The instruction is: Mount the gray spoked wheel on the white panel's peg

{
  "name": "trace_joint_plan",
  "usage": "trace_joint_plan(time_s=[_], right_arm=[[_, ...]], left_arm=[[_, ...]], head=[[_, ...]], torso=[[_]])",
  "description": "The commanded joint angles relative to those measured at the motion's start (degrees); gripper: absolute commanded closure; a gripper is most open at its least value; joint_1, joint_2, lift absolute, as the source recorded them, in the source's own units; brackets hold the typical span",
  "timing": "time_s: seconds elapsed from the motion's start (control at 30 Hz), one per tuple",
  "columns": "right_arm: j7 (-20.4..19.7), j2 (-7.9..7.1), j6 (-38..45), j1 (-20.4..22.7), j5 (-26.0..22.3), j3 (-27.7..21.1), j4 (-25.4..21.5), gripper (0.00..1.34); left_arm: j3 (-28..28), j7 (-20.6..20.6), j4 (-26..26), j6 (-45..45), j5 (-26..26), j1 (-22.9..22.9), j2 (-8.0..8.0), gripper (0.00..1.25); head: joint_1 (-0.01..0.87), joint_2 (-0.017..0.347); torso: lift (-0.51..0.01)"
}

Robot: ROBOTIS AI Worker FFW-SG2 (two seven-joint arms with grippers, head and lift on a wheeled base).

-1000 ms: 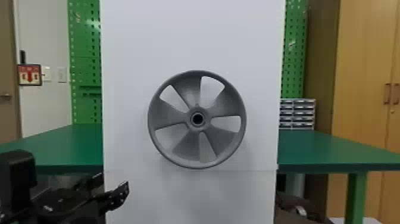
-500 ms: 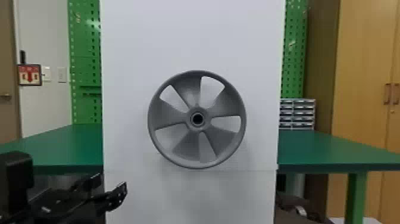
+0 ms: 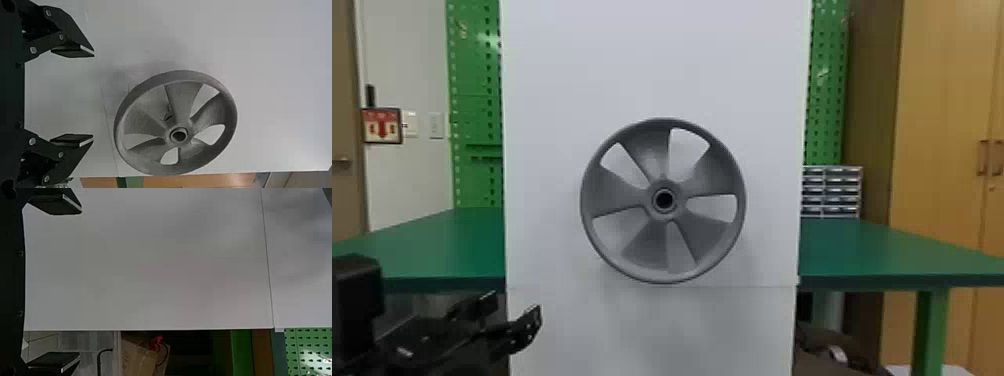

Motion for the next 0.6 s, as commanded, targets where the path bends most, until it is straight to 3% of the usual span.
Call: trace_joint_plan(time_s=[0.0, 0.57], right_arm=[[0.1, -0.2, 0.0, -0.3, 0.0, 0.2, 0.0, 0.0], [0.1, -0.81, -0.3, -0.2, -0.6, 1.0, 0.0, 0.0]], left_arm=[[0.1, -0.1, 0.0, 0.0, -0.1, 0.0, -0.17, 0.48], [0.4, -0.4, 0.0, -0.2, -0.7, 0.1, -0.96, 0.48]], head=[[0.1, -0.008], [0.1, -0.008]], torso=[[-0.48], [-0.48]])
